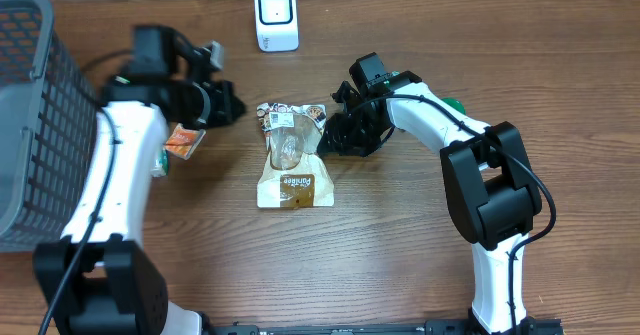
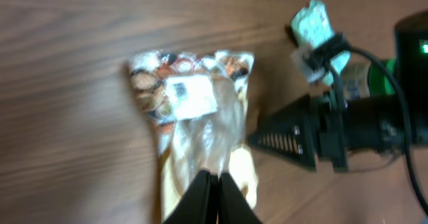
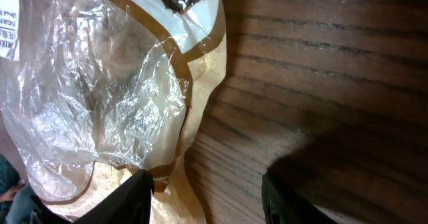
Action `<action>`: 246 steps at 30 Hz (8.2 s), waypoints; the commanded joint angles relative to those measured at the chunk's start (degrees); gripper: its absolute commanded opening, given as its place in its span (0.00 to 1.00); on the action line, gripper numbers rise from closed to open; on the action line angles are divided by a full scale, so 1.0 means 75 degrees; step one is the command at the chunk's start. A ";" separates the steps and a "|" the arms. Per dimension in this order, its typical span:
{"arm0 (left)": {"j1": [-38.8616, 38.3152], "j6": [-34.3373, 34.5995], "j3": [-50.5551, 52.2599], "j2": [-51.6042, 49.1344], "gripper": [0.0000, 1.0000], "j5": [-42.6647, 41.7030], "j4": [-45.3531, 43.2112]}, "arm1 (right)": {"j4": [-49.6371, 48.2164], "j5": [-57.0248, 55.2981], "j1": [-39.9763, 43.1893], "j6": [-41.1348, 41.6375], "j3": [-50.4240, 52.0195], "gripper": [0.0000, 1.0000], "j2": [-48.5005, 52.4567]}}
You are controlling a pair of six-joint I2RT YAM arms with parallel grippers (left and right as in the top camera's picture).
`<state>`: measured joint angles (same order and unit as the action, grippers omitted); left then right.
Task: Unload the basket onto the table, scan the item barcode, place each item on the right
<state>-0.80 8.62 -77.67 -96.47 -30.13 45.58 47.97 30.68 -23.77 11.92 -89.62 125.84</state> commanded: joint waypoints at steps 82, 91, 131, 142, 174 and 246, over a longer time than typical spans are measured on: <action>0.0976 -0.0930 -0.2961 -0.1550 0.04 0.1291 0.2964 | -0.0988 0.2661 0.0236 -0.0635 0.0729 0.04 -0.3660; 0.1886 -0.0935 -0.3168 -0.1515 0.04 0.1705 0.3165 | -0.0606 0.2669 0.0221 -0.0659 0.0729 0.04 -0.5307; 0.2404 -0.1320 -0.3165 -0.1521 1.00 0.2075 0.2801 | -0.4147 -0.8886 -0.1373 -0.8142 -0.3995 0.04 0.0233; 0.2404 -0.1320 -0.3165 -0.1521 0.99 0.2075 0.2801 | -0.5878 -0.8886 -0.1373 -1.0687 -0.3995 0.04 0.1664; 0.2404 -0.1320 -0.3165 -0.1521 1.00 0.2075 0.2801 | -0.6406 -0.9110 -0.1329 -1.0634 -0.3995 0.04 0.1947; 0.2404 -0.1320 -0.3165 -0.1521 1.00 0.2075 0.2801 | -0.0562 0.0592 -0.0460 0.1309 -0.2830 0.92 -0.1081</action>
<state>17.15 -0.21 -100.55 -108.33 -14.70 66.63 46.54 32.45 -22.92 16.78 -111.39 116.44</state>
